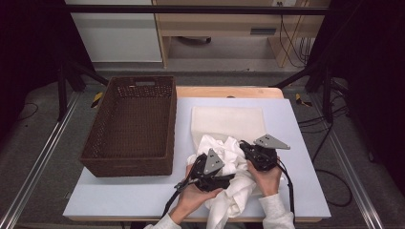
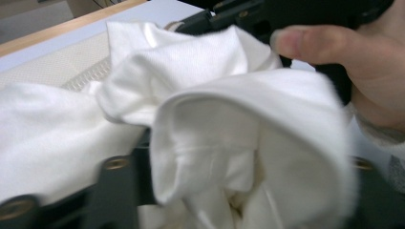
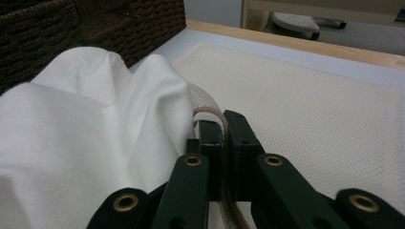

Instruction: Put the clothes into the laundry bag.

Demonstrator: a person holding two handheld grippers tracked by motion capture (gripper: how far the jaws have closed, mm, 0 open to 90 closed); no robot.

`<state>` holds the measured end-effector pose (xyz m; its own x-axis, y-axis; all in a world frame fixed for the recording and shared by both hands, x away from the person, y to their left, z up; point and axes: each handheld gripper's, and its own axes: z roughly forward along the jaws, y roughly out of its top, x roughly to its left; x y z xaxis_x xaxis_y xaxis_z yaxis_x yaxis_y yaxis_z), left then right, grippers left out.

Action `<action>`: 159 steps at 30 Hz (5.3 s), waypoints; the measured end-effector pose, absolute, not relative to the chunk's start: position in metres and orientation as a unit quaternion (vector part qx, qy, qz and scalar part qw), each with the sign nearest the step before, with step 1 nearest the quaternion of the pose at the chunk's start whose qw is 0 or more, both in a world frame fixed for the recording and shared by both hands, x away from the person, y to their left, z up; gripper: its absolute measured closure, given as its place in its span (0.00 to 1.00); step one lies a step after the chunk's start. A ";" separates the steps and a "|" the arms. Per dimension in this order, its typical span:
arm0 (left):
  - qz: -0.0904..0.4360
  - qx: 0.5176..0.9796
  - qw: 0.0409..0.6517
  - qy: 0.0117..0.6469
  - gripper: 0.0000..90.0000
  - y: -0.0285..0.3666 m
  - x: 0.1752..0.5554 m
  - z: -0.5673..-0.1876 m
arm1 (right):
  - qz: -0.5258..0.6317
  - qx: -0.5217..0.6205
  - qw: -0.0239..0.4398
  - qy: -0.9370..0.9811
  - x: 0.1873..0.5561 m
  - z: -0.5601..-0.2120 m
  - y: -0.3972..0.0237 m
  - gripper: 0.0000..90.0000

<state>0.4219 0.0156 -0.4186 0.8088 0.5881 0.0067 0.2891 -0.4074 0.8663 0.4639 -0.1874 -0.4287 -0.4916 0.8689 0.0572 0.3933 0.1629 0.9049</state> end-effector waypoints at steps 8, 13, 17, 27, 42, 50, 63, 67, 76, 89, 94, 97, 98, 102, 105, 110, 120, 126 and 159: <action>0.134 0.856 0.426 0.260 0.83 -0.019 0.444 -0.449 | 0.476 0.431 0.255 0.723 0.461 -0.428 -0.185 0.97; 0.145 0.860 0.420 0.252 0.82 -0.026 0.445 -0.451 | 0.494 0.418 0.264 0.716 0.453 -0.418 -0.184 0.97; 0.128 0.845 0.456 0.248 0.71 -0.013 0.438 -0.447 | 0.493 0.416 0.264 0.717 0.454 -0.421 -0.185 0.97; 0.198 0.811 0.455 0.311 0.09 0.044 0.436 -0.423 | 0.484 0.421 0.262 0.721 0.455 -0.424 -0.187 0.97; 0.135 0.816 0.503 0.251 0.79 0.032 0.427 -0.433 | 0.486 0.423 0.259 0.720 0.456 -0.427 -0.183 0.97; 0.149 0.846 0.457 0.232 0.80 -0.014 0.433 -0.445 | 0.502 0.424 0.252 0.710 0.455 -0.426 -0.184 0.97; 0.178 0.842 0.437 0.263 0.54 -0.012 0.448 -0.445 | 0.505 0.419 0.261 0.709 0.451 -0.421 -0.191 0.97; 0.168 0.824 0.470 0.269 0.36 0.015 0.436 -0.427 | 0.503 0.418 0.263 0.709 0.450 -0.421 -0.192 0.97; 0.154 0.842 0.434 0.283 0.41 0.046 0.431 -0.446 | 0.498 0.417 0.259 0.715 0.451 -0.423 -0.191 0.97; 0.160 0.843 0.424 0.291 0.80 0.028 0.437 -0.454 | 0.489 0.417 0.257 0.722 0.453 -0.428 -0.187 0.97; 0.135 0.838 0.452 0.275 0.87 0.023 0.436 -0.449 | 0.493 0.420 0.252 0.719 0.455 -0.430 -0.187 0.97; 0.134 0.834 0.468 0.260 0.88 0.015 0.434 -0.445 | 0.495 0.419 0.252 0.718 0.454 -0.430 -0.186 0.97; 0.137 0.834 0.468 0.257 0.88 0.007 0.436 -0.444 | 0.496 0.419 0.253 0.717 0.454 -0.430 -0.186 0.97; 0.142 0.839 0.455 0.262 0.88 -0.007 0.452 -0.448 | 0.499 0.420 0.250 0.715 0.454 -0.430 -0.187 0.97; 0.173 0.849 0.423 0.266 0.87 -0.015 0.461 -0.452 | 0.502 0.418 0.249 0.715 0.454 -0.430 -0.187 0.97; 0.180 0.847 0.406 0.291 0.85 -0.020 0.479 -0.459 | 0.507 0.413 0.251 0.714 0.451 -0.427 -0.186 0.97; 0.170 0.832 0.459 0.260 0.42 0.012 0.443 -0.430 | 0.505 0.416 0.256 0.711 0.451 -0.426 -0.191 0.97; 0.129 0.845 0.447 0.264 0.30 0.029 0.425 -0.442 | 0.503 0.415 0.257 0.714 0.451 -0.427 -0.190 0.97; 0.172 0.856 0.395 0.285 0.83 -0.015 0.480 -0.457 | 0.501 0.404 0.256 0.721 0.447 -0.425 -0.184 0.97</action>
<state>0.4795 -0.0154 -0.4572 0.7788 0.6233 0.0699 0.3513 -0.5258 0.7747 0.4468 -0.1842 -0.4254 -0.5431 0.8389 0.0362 0.3260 0.1709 0.9298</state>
